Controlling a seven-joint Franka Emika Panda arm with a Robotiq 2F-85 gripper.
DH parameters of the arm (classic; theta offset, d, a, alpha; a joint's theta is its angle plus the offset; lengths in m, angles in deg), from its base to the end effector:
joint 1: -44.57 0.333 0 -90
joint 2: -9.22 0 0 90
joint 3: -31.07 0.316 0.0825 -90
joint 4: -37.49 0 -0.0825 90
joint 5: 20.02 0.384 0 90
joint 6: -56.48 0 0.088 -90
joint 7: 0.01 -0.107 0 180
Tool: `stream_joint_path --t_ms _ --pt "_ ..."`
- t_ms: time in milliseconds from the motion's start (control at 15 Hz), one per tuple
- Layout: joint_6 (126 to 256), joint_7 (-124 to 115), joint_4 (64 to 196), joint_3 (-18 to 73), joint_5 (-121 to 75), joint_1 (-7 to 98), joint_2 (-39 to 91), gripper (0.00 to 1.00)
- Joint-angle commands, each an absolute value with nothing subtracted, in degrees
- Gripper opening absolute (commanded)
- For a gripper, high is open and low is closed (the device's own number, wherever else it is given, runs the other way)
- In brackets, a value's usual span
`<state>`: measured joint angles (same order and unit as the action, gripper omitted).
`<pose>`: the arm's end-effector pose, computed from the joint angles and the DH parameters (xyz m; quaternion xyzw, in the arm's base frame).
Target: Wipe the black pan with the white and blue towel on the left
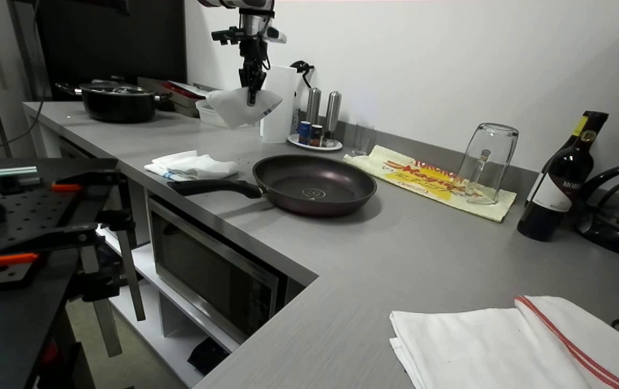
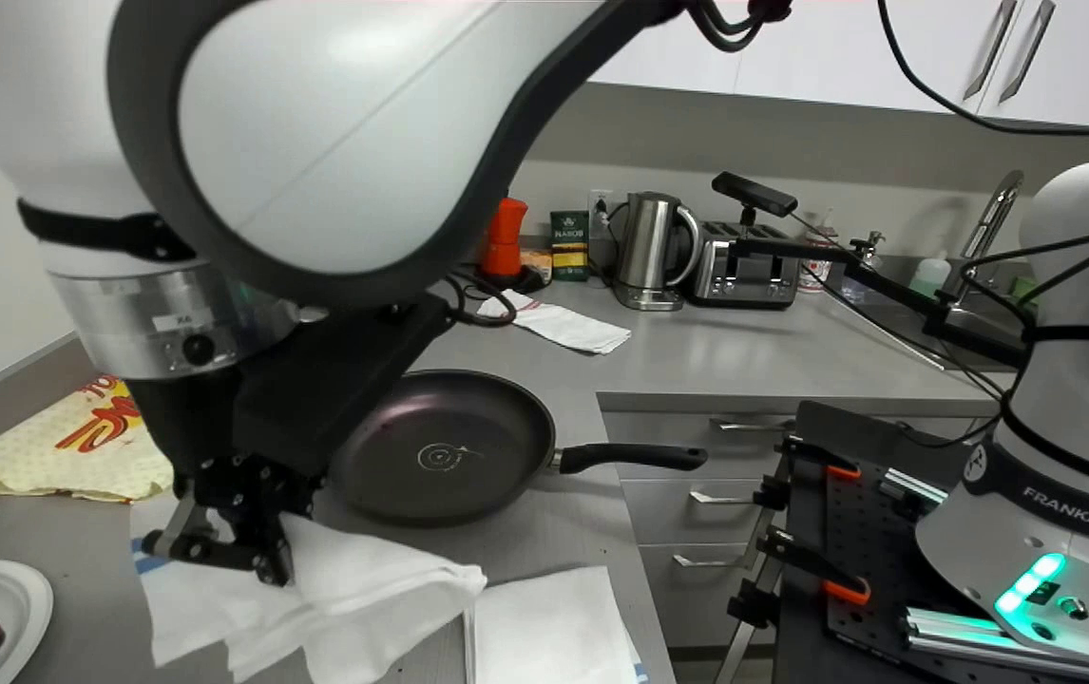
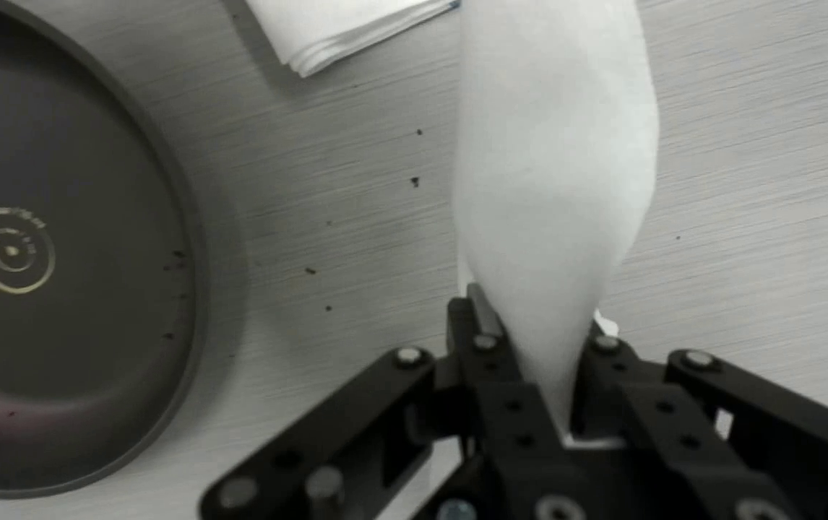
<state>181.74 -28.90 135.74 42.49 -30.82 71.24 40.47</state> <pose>0.5344 0.3942 0.2725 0.9915 0.1242 -0.0120 0.0359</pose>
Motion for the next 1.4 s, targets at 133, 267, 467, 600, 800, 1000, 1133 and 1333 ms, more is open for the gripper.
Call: stream_joint_path --t_ms 133,267,467,600,800,1000,1133,1333 --pt "189.50 -26.32 134.34 42.40 -25.49 70.97 46.90 0.04" --pt "190.81 -25.89 134.82 42.15 -24.21 70.54 47.98 0.04" --pt "189.74 -24.15 135.91 42.92 -21.27 69.28 48.41 0.43" --pt "188.95 -22.27 137.40 43.76 -18.88 68.47 47.84 0.57" --pt "186.19 -20.20 140.09 44.76 -16.56 68.05 45.54 0.77" --pt "182.49 -20.19 143.25 44.98 -16.16 68.40 41.89 0.98" --pt "181.08 -21.60 146.35 45.00 -16.28 68.79 38.06 1.00" --pt "180.54 -22.63 151.99 45.79 -15.13 68.70 31.25 1.00"
